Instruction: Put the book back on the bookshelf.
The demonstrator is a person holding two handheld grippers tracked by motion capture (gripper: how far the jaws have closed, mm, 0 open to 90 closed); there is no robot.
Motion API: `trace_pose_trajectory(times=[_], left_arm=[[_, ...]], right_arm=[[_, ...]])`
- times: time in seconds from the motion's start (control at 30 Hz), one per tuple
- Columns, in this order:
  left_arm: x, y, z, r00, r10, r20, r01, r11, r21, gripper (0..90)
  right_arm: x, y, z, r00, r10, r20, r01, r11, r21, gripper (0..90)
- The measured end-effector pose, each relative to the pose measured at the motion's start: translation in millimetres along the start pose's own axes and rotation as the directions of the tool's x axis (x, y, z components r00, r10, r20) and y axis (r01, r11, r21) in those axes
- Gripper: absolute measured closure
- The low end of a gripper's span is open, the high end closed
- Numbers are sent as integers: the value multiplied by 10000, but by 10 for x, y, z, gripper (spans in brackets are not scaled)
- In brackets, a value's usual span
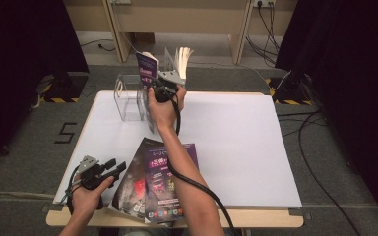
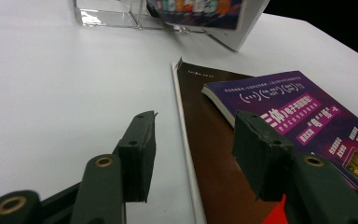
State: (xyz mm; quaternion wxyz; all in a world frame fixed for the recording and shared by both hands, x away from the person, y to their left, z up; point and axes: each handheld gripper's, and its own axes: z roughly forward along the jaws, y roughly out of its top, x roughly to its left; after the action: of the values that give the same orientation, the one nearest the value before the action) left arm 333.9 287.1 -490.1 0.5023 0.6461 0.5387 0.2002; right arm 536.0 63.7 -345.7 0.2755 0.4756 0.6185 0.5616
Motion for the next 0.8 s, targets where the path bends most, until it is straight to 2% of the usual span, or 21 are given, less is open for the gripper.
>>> trace_pose_trajectory(times=[0.07, 0.13, 0.27, 0.53, 0.7, 0.8], left_arm=[[-4, -1, 5, 10000, -17, 6, 17, 10000, -10, 485], [-4, -2, 7, 10000, 26, 10, -26, 10000, 28, 485], [-3, 2, 2, 10000, 20, 0, -20, 10000, 6, 485], [7, 4, -9, 10000, 25, -13, -26, 10000, -15, 485], [-8, 5, 1, 10000, -3, -3, 3, 10000, -39, 485], [-14, 2, 8, 10000, 24, 2, -24, 10000, -8, 485]], right_arm=[[-22, -32, 5, 9994, 266, -199, -265, 9996, 25, 747], [-23, -41, 22, 9990, 272, -357, -267, 9995, 139, 744], [6, 16, 39, 9973, 391, -623, -371, 9988, 331, 790], [28, 91, 5, 9976, 338, -604, -323, 9992, 253, 779], [19, 126, 11, 9961, 490, -737, -454, 9977, 503, 797], [10, 143, 12, 9930, 777, -890, -710, 9945, 765, 809]])
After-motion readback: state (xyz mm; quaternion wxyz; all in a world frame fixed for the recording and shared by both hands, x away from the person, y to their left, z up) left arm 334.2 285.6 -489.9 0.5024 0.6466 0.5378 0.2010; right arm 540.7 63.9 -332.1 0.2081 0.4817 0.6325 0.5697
